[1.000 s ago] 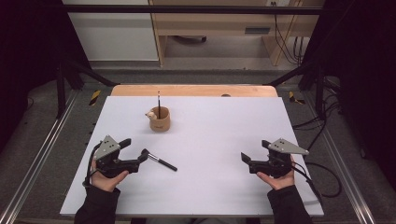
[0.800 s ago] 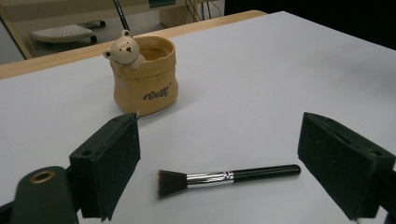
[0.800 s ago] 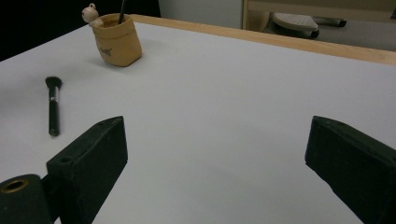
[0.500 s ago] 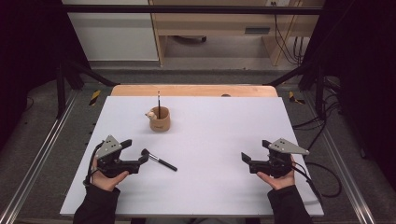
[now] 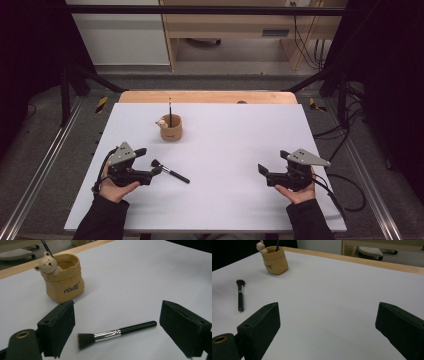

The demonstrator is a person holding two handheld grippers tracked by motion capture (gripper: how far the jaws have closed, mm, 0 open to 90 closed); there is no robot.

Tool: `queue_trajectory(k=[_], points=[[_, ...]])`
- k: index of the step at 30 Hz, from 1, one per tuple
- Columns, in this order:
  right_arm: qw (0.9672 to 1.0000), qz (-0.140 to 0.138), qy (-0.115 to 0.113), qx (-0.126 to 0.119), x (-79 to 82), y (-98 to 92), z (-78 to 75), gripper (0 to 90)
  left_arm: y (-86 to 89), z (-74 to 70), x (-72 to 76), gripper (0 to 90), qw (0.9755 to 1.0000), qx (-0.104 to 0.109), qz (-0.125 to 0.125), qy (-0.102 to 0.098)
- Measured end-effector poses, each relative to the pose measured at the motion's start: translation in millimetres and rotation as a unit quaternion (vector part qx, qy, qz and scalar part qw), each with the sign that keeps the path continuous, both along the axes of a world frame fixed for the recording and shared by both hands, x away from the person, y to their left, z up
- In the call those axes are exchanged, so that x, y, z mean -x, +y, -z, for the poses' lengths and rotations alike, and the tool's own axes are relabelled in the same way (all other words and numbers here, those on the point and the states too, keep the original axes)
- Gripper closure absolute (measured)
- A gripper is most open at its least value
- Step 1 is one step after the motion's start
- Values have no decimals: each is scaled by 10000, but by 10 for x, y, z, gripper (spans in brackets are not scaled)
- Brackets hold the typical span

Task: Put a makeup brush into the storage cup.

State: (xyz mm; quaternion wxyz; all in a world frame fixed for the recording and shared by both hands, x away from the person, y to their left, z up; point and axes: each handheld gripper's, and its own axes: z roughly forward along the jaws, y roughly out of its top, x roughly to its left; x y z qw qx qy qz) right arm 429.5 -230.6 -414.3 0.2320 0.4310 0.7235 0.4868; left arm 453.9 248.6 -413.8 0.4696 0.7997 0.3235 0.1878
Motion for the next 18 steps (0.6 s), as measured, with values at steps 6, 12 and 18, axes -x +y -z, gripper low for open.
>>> queue_trajectory(k=[6, 12, 18], points=[[10000, -3, 11, 40, -9, 9, 12, 65, -57, 60, -57, 120, 9996, -183, 177, 109], [10000, -6, 9, 31, -11, 11, 14, 65, -92, 93, -107, 120, 9991, -281, 259, 179], [10000, -20, 19, 67, -18, 17, 23, 65, -125, 150, -163, 120, 9980, -412, 357, 318]])
